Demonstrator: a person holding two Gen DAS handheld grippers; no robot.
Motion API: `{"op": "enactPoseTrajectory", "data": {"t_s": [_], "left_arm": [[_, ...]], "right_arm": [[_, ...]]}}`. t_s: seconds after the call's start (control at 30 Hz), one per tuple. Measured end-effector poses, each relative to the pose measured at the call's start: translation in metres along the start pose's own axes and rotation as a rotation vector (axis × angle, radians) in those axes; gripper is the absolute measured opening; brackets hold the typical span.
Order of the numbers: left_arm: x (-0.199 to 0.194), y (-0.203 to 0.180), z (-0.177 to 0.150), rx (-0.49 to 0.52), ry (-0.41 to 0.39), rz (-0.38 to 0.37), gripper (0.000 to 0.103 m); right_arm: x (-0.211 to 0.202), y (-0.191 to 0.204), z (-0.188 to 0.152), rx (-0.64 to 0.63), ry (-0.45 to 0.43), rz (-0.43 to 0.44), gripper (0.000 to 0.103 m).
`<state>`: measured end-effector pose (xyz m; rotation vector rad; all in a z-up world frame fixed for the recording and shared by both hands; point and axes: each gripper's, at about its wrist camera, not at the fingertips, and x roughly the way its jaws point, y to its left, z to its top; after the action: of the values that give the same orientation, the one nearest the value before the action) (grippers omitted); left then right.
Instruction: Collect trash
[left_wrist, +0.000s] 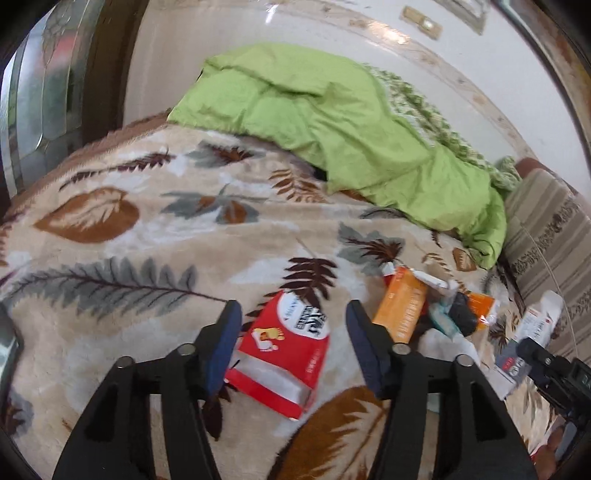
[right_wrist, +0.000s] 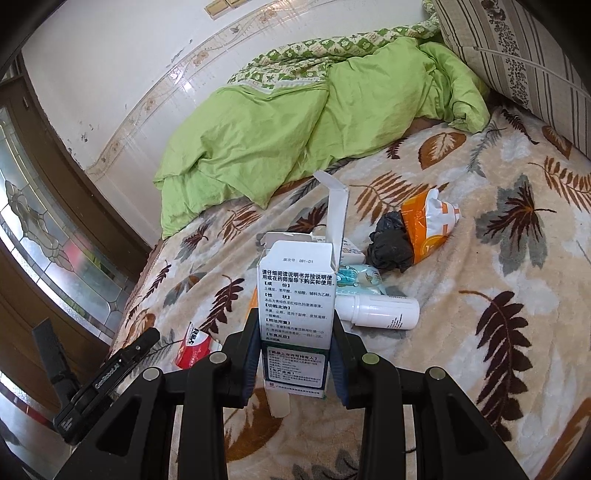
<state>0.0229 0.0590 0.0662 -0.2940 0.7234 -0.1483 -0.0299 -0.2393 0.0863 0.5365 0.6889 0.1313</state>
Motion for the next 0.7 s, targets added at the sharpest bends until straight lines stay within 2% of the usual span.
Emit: {"op": "enactPoseTrajectory", "data": {"t_s": [0.1, 0.17, 0.2, 0.37, 0.4, 0.43, 0.47, 0.53, 0.6, 0.63, 0.67, 0.7], "left_arm": [[0.022, 0.004, 0.000, -0.009, 0.074, 0.006, 0.064], [0.035, -0.004, -0.004, 0.046, 0.118, 0.034, 0.073], [0.040, -0.009, -0.007, 0.075, 0.134, 0.048, 0.073], [0.051, -0.032, -0.020, 0.228, 0.141, 0.132, 0.072], [0.053, -0.032, -0.021, 0.237, 0.144, 0.143, 0.068], [0.056, -0.032, -0.023, 0.250, 0.149, 0.169, 0.057], [0.056, -0.032, -0.024, 0.263, 0.143, 0.193, 0.056], [0.056, -0.031, -0.024, 0.264, 0.137, 0.193, 0.052], [0.052, -0.032, -0.023, 0.265, 0.110, 0.190, 0.030], [0.048, -0.035, -0.023, 0.276, 0.092, 0.185, 0.011], [0.044, -0.037, -0.023, 0.276, 0.080, 0.176, 0.000], [0.042, -0.037, -0.022, 0.262, 0.076, 0.156, 0.000]], "right_arm": [[0.001, 0.001, 0.000, -0.006, 0.001, 0.002, 0.035], [0.002, 0.000, 0.001, -0.004, 0.003, 0.003, 0.035], [0.003, 0.000, 0.001, -0.003, 0.005, 0.004, 0.035], [0.008, 0.002, 0.000, -0.006, 0.020, 0.008, 0.036], [0.009, 0.003, -0.001, -0.010, 0.022, 0.007, 0.036], [0.009, 0.003, -0.001, -0.013, 0.024, 0.008, 0.036], [0.010, 0.005, -0.002, -0.016, 0.026, 0.009, 0.036], [0.010, 0.006, -0.003, -0.023, 0.029, 0.008, 0.036], [0.011, 0.008, -0.004, -0.028, 0.029, 0.008, 0.036], [0.010, 0.008, -0.004, -0.030, 0.029, 0.008, 0.036], [0.010, 0.009, -0.004, -0.030, 0.028, 0.008, 0.036], [0.010, 0.009, -0.005, -0.032, 0.026, 0.007, 0.036]]}}
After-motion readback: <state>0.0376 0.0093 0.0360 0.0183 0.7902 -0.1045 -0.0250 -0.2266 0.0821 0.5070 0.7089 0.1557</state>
